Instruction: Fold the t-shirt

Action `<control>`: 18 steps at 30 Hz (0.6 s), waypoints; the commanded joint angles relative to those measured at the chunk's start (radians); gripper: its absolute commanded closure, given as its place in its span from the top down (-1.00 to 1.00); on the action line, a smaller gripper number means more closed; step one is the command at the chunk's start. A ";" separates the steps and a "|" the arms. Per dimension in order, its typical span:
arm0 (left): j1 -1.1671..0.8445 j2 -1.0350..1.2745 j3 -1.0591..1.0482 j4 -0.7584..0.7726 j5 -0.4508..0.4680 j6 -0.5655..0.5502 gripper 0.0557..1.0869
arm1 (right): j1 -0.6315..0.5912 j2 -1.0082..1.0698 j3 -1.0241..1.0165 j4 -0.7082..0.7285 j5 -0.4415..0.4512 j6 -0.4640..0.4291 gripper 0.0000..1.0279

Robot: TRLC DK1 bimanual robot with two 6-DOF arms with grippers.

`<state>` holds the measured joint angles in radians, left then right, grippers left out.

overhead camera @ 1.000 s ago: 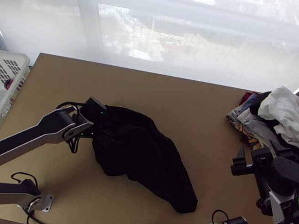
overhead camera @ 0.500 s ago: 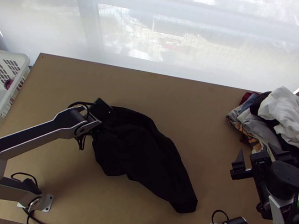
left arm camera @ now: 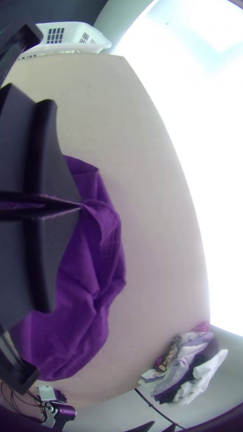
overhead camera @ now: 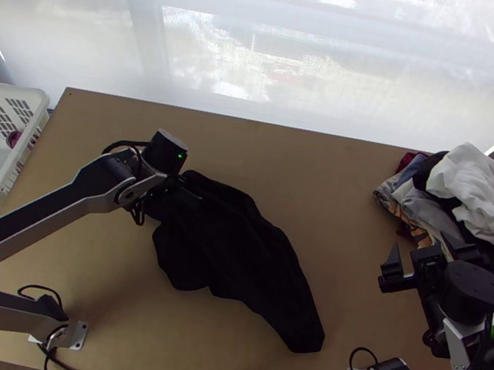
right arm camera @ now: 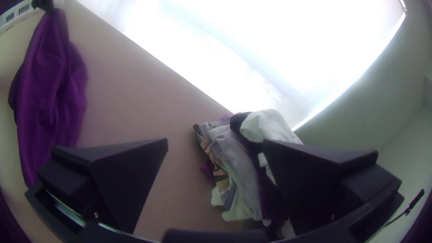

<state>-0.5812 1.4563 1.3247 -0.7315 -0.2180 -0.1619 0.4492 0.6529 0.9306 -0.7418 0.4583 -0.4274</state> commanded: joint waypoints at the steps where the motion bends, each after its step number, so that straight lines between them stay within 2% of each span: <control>1: -0.014 0.030 0.212 -0.003 0.000 0.025 -0.93 | 0.008 0.022 0.030 0.005 0.000 -0.007 0.91; 14: -0.224 0.315 0.811 0.024 -0.001 0.015 -0.93 | 0.034 0.047 0.065 -0.010 0.000 -0.007 0.91; 16: -0.255 0.383 0.913 0.061 -0.007 0.012 -0.93 | 0.034 0.050 0.059 -0.010 0.000 -0.002 0.91; 18: -0.290 0.423 0.944 0.185 -0.032 0.016 -0.93 | 0.028 0.050 0.053 -0.010 0.000 0.001 0.91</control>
<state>-0.7658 1.7191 2.0163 -0.6979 -0.2218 -0.1429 0.4770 0.6933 0.9886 -0.7494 0.4587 -0.4385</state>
